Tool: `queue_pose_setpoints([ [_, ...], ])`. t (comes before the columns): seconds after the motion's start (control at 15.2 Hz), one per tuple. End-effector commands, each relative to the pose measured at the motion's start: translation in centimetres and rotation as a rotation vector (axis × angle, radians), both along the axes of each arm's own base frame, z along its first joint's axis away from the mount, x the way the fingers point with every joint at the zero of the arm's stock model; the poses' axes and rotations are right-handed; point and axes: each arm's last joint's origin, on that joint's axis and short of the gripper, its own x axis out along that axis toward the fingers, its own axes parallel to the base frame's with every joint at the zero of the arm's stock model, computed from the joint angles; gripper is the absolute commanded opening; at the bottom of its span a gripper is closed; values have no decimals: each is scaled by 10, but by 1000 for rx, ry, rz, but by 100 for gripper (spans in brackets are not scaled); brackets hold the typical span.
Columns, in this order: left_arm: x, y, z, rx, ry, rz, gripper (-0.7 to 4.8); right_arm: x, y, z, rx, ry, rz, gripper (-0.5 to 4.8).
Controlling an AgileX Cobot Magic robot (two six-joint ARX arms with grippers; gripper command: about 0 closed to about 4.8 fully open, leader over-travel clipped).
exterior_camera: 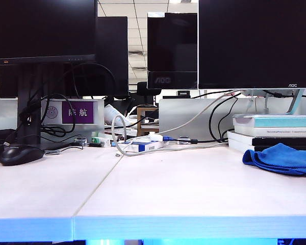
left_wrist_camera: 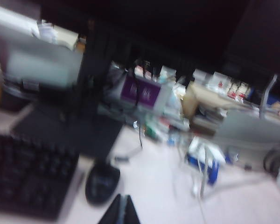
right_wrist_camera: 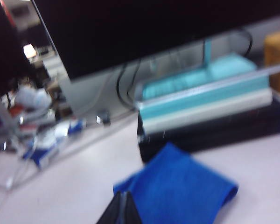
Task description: Wipe the table from right to left using the rag.
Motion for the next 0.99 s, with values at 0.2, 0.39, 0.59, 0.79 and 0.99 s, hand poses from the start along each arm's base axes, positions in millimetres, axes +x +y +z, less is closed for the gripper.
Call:
queue_pose_setpoints([
  [0.2,13,1,86,8,-63,42,-5,-19,-6,59,38,-142,-188,-2],
  [0.39,41,-3,142,20,38,-99,-5,-9,-5,95,30,-70,-175,-2],
  [0.59,63,-8,181,26,134,-264,-5,8,-5,130,23,-13,-175,-2],
  [0.79,74,-15,224,35,94,-505,-5,33,-4,175,-71,72,-166,-2],
  [0.99,74,-18,254,44,71,-619,-5,60,-3,207,-126,140,-157,-2],
])
